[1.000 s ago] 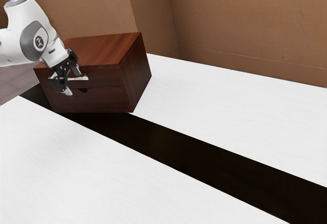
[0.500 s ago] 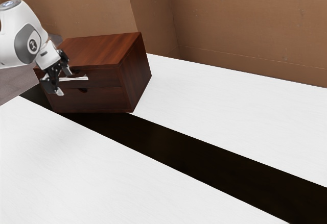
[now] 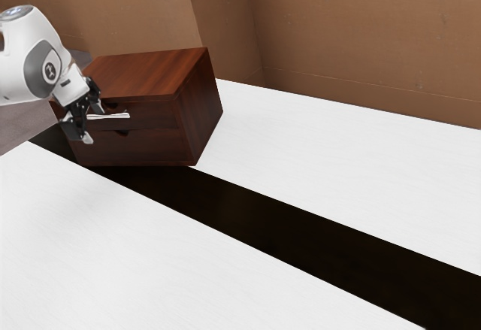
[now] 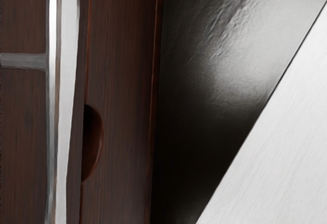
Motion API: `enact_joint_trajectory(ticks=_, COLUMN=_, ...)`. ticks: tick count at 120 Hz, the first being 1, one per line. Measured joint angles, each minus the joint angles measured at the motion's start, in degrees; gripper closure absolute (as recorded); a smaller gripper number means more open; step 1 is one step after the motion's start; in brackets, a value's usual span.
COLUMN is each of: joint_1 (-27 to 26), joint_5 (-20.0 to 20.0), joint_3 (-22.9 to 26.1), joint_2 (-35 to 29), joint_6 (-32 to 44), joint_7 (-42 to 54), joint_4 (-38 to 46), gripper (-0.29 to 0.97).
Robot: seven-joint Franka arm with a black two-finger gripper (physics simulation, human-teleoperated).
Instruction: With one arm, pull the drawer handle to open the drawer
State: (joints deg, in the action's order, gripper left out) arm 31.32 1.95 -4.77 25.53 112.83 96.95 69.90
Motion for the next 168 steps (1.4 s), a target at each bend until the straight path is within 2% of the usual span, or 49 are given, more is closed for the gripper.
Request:
enact_joint_trajectory(ticks=41, joint_1=-0.2, joint_5=0.4, joint_3=0.2, joint_2=-0.5, joint_6=-0.4, joint_7=-0.4, joint_4=0.2, gripper=0.29)
enact_joint_trajectory(ticks=66, joint_1=-0.5, joint_5=0.8, joint_3=0.3, joint_2=-2.1, joint_6=-1.4, joint_7=-1.2, joint_4=2.5, gripper=0.32)
enact_joint_trajectory(ticks=110, joint_1=-0.3, joint_5=0.7, joint_3=0.1, joint_2=-10.2, joint_6=-2.6, joint_7=-2.7, joint_4=12.9, gripper=0.36)
enact_joint_trajectory(ticks=168, joint_1=-0.3, joint_5=-0.5, joint_3=-0.7, joint_2=-24.5, joint_6=-0.5, joint_7=-4.0, joint_4=30.8, gripper=0.38)
